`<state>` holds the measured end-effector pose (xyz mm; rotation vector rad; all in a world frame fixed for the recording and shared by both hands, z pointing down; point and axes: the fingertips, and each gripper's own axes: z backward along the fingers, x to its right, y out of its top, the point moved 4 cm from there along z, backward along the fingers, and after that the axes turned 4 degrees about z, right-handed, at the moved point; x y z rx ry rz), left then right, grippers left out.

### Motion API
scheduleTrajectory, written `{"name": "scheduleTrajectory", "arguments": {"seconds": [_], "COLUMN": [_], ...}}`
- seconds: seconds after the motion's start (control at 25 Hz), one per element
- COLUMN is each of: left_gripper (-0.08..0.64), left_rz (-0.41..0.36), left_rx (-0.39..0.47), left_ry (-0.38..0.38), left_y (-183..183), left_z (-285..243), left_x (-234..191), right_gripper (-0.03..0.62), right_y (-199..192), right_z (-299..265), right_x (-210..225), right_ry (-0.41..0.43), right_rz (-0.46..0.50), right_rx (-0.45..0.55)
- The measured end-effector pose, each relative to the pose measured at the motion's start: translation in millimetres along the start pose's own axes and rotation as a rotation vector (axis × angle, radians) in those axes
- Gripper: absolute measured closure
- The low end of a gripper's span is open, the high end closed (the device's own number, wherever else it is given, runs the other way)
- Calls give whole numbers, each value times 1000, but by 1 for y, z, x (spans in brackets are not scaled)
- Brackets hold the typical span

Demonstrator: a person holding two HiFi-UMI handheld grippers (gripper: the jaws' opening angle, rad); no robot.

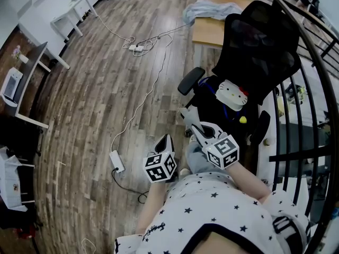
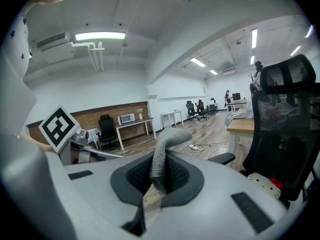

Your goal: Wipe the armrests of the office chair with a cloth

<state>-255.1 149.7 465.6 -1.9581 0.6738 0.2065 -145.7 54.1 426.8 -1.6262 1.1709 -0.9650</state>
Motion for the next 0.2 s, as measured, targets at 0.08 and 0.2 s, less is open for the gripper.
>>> {"name": "scheduleTrajectory", "arguments": {"seconds": [0.08, 0.2], "left_gripper": [557, 557], "left_rz": [0, -3], "left_rx": [-1, 0], "left_ry": [-1, -4], "left_y": [1, 4], "left_z": [-2, -5], "left_x": [0, 1], "right_gripper": [566, 566], "right_y": [2, 4], "right_z": [-1, -2], "right_x": [2, 4], "right_ry": [-3, -4], "right_rz": [1, 2], "right_rx": [2, 5]}}
